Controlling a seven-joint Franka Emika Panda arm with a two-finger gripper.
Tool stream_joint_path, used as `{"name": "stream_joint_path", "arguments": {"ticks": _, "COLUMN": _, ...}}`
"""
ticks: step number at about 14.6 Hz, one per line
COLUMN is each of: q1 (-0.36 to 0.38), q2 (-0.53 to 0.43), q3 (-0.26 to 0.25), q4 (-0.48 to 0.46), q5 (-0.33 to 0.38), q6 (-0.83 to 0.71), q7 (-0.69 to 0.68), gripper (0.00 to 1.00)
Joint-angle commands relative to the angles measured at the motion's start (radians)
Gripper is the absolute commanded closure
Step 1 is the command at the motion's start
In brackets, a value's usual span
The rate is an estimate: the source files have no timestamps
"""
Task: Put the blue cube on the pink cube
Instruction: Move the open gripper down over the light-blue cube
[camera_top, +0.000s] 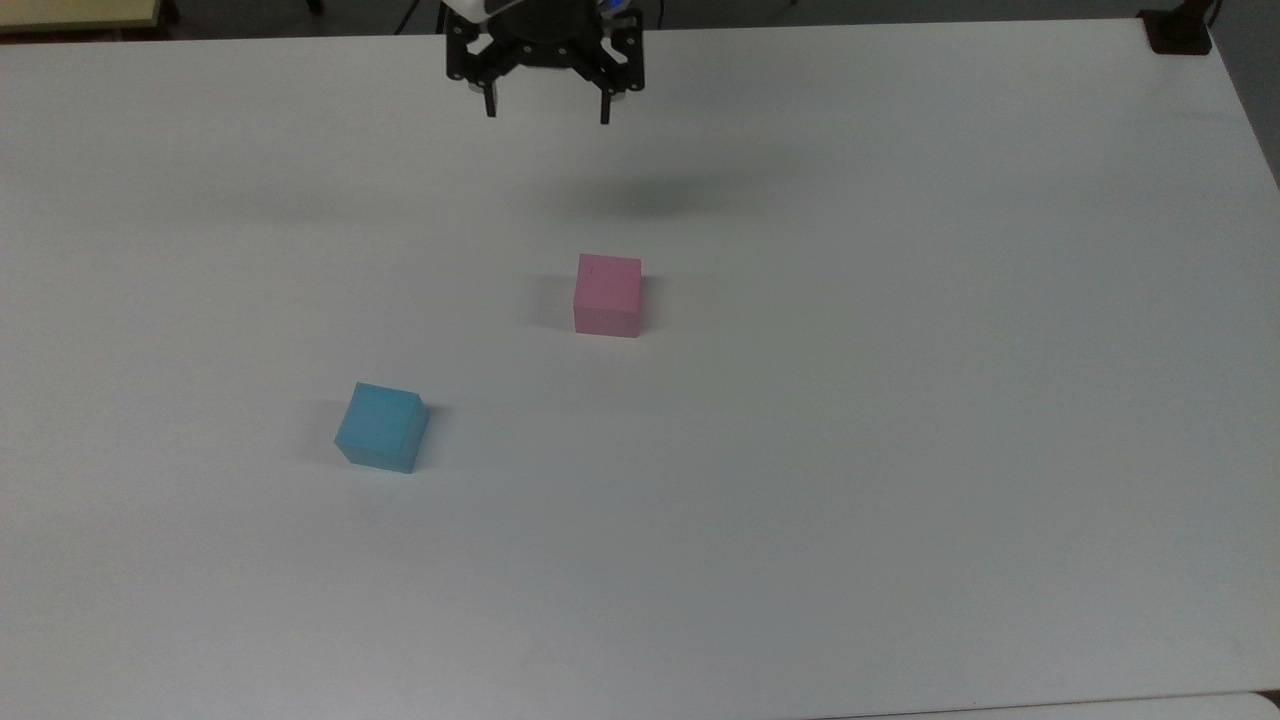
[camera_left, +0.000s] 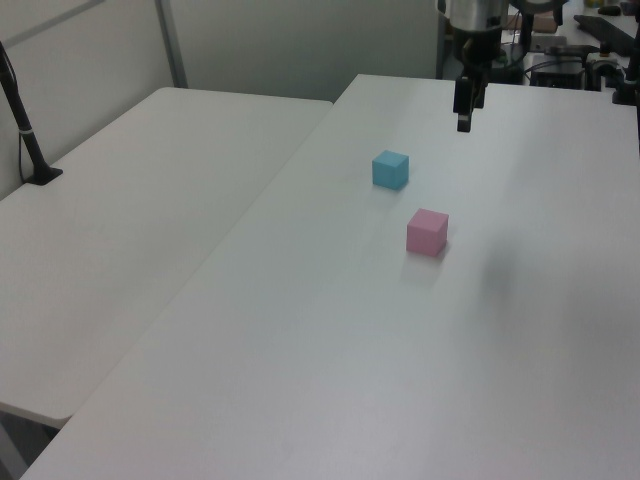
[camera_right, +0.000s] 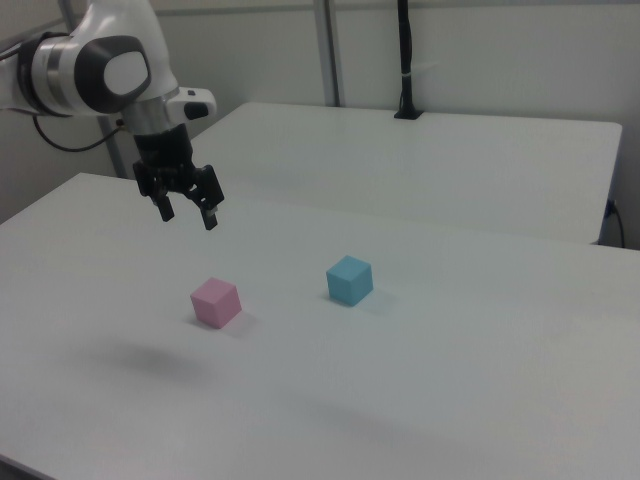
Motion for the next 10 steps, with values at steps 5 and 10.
{"name": "stream_joint_path", "arguments": {"ticks": 5, "q1": -0.041, "q2": 0.002, "q3": -0.003, "q4": 0.051, "q5": 0.024, "q6": -0.038, "q7": -0.03, "gripper": 0.0}}
{"name": "stream_joint_path", "arguments": {"ticks": 10, "q1": -0.058, "q2": 0.089, "q3": -0.003, "q4": 0.055, "q5": 0.027, "q6": 0.095, "q7": -0.028, "gripper": 0.0}}
